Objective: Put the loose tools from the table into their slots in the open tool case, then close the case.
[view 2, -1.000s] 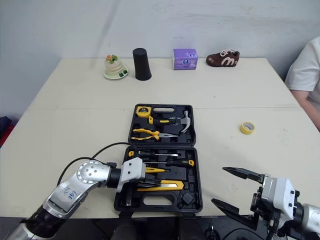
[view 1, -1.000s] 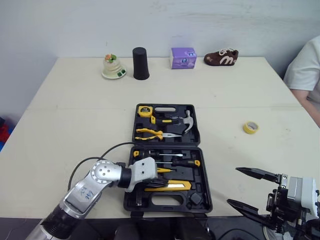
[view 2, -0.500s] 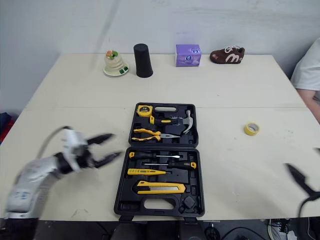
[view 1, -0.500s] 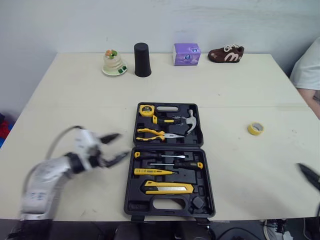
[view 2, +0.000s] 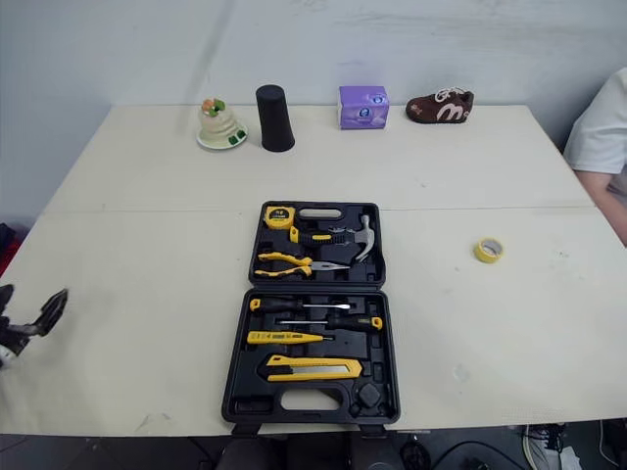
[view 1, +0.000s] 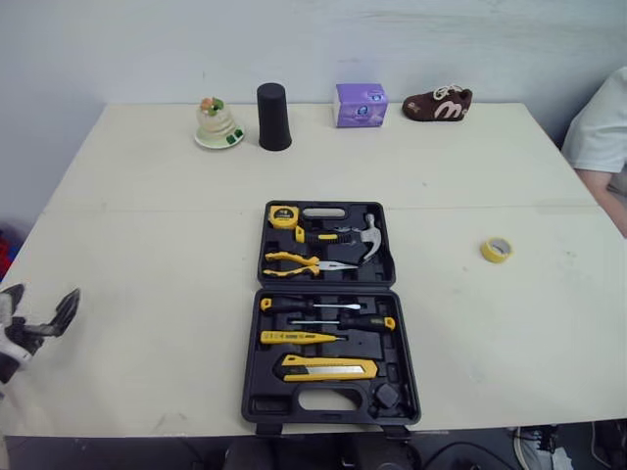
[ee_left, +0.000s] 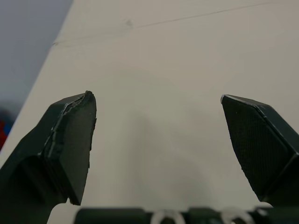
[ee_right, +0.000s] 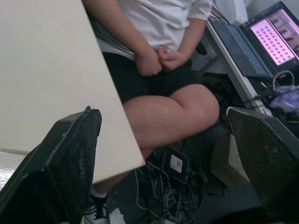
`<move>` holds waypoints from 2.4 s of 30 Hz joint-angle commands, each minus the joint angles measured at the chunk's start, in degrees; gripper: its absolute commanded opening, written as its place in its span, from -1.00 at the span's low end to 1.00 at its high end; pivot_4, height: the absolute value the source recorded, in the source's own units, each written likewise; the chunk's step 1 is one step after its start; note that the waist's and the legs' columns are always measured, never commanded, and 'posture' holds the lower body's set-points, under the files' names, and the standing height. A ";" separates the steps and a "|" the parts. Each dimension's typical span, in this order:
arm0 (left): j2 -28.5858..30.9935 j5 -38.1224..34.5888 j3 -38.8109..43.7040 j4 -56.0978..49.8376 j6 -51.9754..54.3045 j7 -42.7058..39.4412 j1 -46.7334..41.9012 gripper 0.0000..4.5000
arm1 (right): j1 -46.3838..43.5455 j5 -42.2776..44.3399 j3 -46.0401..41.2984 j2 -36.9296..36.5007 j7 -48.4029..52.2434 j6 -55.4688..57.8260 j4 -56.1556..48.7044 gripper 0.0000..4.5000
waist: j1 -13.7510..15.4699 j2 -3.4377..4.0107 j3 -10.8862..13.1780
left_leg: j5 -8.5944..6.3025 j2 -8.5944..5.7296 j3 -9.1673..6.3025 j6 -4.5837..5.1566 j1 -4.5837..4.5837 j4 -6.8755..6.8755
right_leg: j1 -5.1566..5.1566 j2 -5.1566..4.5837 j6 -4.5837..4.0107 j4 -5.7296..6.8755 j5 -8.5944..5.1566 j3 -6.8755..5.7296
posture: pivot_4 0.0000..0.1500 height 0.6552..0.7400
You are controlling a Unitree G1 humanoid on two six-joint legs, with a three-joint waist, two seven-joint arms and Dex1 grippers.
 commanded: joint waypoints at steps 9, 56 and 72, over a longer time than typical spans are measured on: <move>1.54 -3.83 -3.01 -8.06 2.38 -2.69 -5.43 0.98 | -6.32 5.73 5.22 -1.45 7.11 -5.31 2.39 1.00 | -0.47 0.01 0.00 | -0.01 -0.02 0.15 -0.18 0.08 0.06 | 0.09 0.00 0.21 0.03 0.15 0.08 | 1.00 1.00; 2.12 -15.88 -31.20 -42.78 20.51 -16.44 -16.84 0.98 | -87.18 -22.49 71.93 -7.24 42.99 22.47 29.38 1.00 | -2.44 0.51 1.15 | 0.41 0.25 1.20 -0.53 -0.81 1.63 | -1.55 0.94 0.37 1.64 0.22 1.68 | 1.00 1.00; 1.88 -15.38 -32.62 -42.76 20.87 -16.56 -17.98 0.99 | -88.47 -25.01 71.54 -2.41 38.59 16.55 36.67 0.88 | -3.48 0.47 1.19 | 0.41 0.25 1.16 -0.53 -0.78 1.75 | -1.49 0.94 0.39 1.73 0.23 1.68 | 1.00 1.00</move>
